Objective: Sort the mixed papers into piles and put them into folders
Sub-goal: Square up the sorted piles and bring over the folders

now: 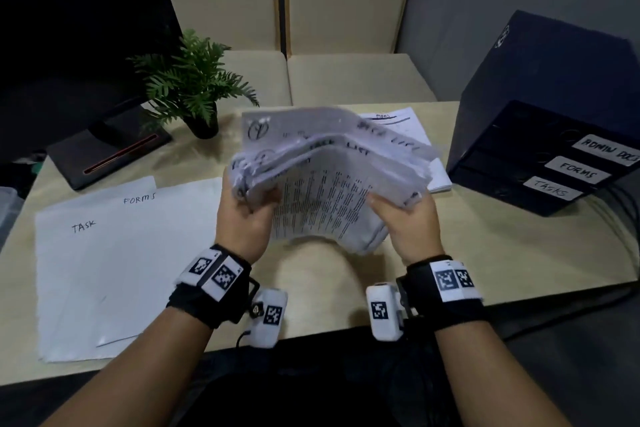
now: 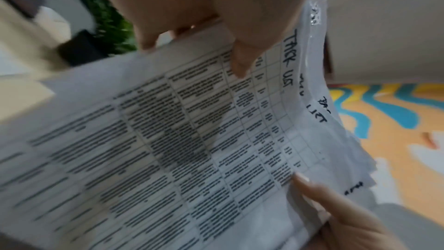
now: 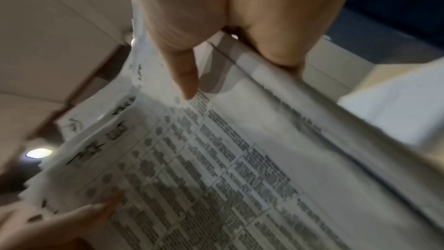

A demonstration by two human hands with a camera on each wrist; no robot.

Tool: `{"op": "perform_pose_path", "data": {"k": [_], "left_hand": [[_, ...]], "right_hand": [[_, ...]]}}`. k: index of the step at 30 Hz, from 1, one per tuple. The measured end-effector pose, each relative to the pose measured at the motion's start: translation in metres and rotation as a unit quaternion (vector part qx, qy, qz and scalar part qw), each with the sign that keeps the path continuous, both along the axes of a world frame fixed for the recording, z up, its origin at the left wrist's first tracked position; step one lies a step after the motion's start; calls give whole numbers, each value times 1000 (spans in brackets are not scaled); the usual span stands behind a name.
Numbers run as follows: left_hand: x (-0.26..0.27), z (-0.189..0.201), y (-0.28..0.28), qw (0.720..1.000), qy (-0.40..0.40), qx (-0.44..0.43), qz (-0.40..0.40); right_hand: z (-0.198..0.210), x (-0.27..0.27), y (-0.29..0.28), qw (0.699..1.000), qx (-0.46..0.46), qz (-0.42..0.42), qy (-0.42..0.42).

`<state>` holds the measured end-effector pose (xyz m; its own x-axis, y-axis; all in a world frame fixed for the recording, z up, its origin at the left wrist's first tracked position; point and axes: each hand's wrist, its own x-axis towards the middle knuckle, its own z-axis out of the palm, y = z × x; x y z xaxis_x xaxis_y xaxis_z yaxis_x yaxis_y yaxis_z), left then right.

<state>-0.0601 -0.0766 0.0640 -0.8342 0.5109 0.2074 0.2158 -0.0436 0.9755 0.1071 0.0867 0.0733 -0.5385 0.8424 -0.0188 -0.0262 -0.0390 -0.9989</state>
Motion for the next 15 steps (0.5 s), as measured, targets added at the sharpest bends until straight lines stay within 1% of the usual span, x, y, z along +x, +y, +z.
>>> {"op": "perform_pose_path", "data": {"k": [2,4,7,9,11,13,14,15], "left_hand": [[7,-17,-7,999,-31,-29,-19],[6,-31,-9,997,-47,-57,-25],[4,-37,-3,992,-11,-116,-50],[6,-37,2,989,17,-133,-58],[5,-30,1,987,15,-155,-50],[0,-14,-8,992,-28,-114,-55],[-4,-2,-13,995,-24,-90,-39],[-7,13,-17,996,17,-85,-13]], "right_hand": [[-18,5,-5,999,-40,2,-26],[-35,5,-7,997,-62,-16,-48],[-41,1,-5,994,-70,-21,-86],[-39,-1,-3,991,-75,-20,-111],[-37,-1,-2,987,-59,-29,-147],[-24,1,-1,985,-24,-23,-167],[-14,3,1,984,6,-10,-175],[-4,4,3,981,45,10,-187]]}}
